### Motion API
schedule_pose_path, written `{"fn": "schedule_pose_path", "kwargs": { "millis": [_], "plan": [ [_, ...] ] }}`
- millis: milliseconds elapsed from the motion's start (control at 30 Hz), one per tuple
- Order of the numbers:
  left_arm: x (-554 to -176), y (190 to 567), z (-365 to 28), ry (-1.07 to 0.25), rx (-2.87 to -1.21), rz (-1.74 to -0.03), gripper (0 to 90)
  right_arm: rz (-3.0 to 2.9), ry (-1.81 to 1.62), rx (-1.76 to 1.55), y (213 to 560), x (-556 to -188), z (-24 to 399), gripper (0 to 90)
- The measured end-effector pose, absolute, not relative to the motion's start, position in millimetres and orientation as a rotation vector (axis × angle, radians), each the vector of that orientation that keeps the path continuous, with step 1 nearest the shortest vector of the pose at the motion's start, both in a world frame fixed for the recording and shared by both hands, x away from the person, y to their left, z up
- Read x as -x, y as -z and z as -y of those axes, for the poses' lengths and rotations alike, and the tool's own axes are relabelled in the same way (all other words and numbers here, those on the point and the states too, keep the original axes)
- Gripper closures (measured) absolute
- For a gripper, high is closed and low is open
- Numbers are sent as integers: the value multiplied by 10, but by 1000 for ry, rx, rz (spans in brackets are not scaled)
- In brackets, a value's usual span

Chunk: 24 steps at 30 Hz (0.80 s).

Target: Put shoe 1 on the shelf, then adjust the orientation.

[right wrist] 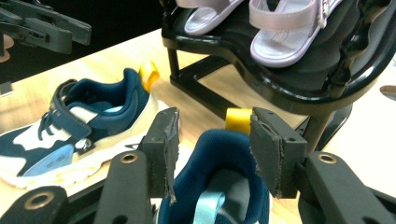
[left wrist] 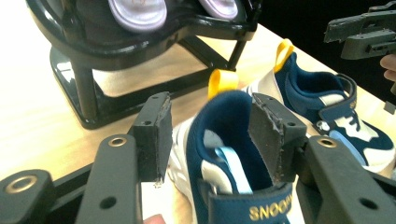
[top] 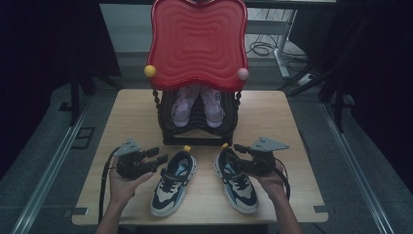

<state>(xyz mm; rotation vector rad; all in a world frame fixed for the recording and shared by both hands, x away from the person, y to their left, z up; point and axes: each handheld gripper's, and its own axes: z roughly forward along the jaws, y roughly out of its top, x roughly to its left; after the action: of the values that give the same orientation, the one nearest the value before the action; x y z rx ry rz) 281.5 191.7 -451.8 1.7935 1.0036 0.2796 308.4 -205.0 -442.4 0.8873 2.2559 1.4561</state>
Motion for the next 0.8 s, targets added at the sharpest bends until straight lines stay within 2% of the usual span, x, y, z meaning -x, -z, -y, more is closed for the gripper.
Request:
{"fn": "schedule_pose_path", "kwargs": {
  "millis": [567,800],
  "plan": [
    [-2545,4502,-1895,-322,-1865,-976,490,-2303,-1418,-907,4553,-2882,2151,515],
    [-2499,4465,-1896,-295,-1865,-979,494,-2284,-1436,-931,4543,-2876,2231,516]
  ]
}}
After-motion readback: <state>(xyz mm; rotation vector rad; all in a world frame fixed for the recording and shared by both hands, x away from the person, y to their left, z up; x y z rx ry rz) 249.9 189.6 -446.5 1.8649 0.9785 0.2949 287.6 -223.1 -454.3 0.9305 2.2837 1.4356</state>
